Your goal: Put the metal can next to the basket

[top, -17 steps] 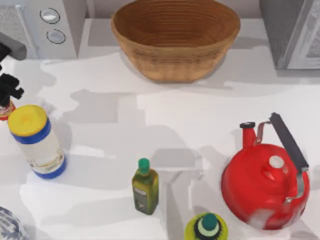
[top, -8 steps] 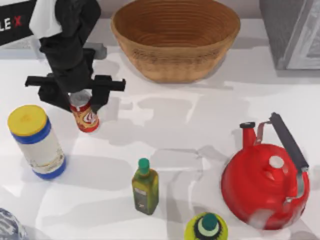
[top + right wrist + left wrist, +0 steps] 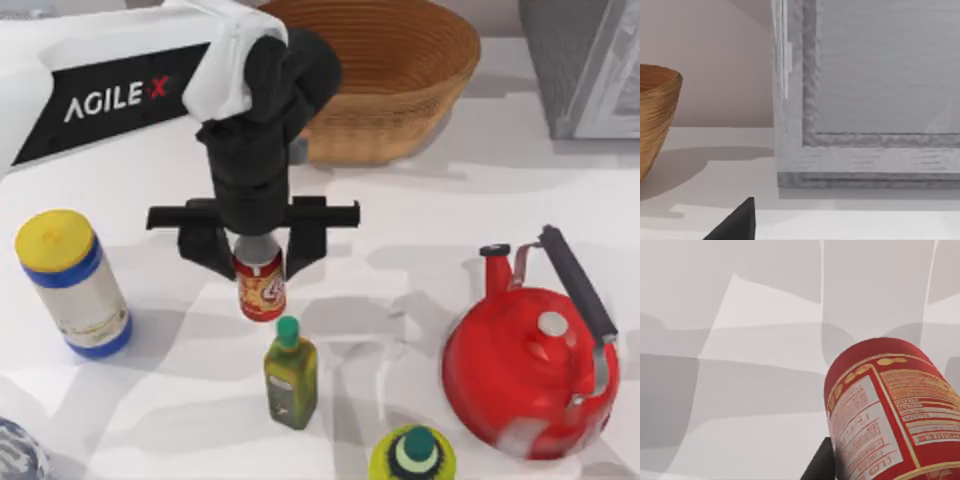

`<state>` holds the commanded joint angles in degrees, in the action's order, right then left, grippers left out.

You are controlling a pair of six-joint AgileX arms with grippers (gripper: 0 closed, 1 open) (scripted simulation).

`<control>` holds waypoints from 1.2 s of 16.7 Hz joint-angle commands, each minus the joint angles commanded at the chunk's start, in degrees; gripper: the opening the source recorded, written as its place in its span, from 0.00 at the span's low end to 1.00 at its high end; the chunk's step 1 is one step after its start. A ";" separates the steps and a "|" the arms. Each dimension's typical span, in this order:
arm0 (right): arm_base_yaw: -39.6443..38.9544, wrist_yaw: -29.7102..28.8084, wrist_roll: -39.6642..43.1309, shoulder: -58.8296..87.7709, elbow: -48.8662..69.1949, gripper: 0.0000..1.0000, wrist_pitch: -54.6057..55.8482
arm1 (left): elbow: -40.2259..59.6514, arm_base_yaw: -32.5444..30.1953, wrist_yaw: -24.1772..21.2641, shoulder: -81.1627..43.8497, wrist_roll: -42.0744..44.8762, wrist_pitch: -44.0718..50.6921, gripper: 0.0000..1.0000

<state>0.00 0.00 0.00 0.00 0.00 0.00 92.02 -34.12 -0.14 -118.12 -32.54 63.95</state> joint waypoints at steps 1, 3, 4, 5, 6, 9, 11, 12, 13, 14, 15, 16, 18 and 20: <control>0.00 0.00 0.00 0.00 0.00 1.00 0.00 | 0.00 -0.03 0.00 0.00 -0.03 0.01 0.00; 0.00 0.00 0.00 0.00 0.00 1.00 0.00 | 0.00 -0.03 0.00 0.00 -0.03 0.01 0.00; 0.00 0.00 0.00 0.00 0.00 1.00 0.00 | -0.02 0.18 -0.02 -0.24 0.11 -0.10 0.00; 0.00 0.00 0.00 0.00 0.00 1.00 0.00 | -0.12 0.16 -0.01 -0.25 0.09 -0.24 0.00; 0.00 0.00 0.00 0.00 0.00 1.00 0.00 | -0.38 0.12 0.00 -0.27 0.07 -0.59 0.00; 0.00 0.00 0.00 0.00 0.00 1.00 0.00 | -1.19 -0.01 -0.01 -0.40 -0.01 -1.53 0.00; 0.00 0.00 0.00 0.00 0.00 1.00 0.00 | -1.26 -0.02 0.00 -0.40 -0.02 -1.64 0.00; 0.00 0.00 0.00 0.00 0.00 1.00 0.00 | -1.26 -0.02 0.00 -0.40 -0.02 -1.64 0.00; 0.00 0.00 0.00 0.00 0.00 1.00 0.00 | -1.26 -0.02 0.00 -0.40 -0.02 -1.64 0.08; 0.00 0.00 0.00 0.00 0.00 1.00 0.00 | -1.26 -0.02 0.00 -0.40 -0.02 -1.64 0.15; 0.00 0.00 0.00 0.00 0.00 1.00 0.00 | -1.26 -0.02 0.00 -0.40 -0.02 -1.64 0.23; 0.00 0.00 0.00 0.00 0.00 1.00 0.00 | -1.26 -0.02 0.00 -0.40 -0.02 -1.64 0.30; 0.00 0.00 0.00 0.00 0.00 1.00 0.00 | -1.26 -0.02 0.00 -0.40 -0.02 -1.64 0.45; 0.00 0.00 0.00 0.00 0.00 1.00 0.00 | -1.26 -0.02 0.00 -0.40 -0.02 -1.64 0.60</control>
<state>0.00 0.00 0.00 0.00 0.00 0.00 90.76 -34.14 -0.14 -118.52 -32.56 62.31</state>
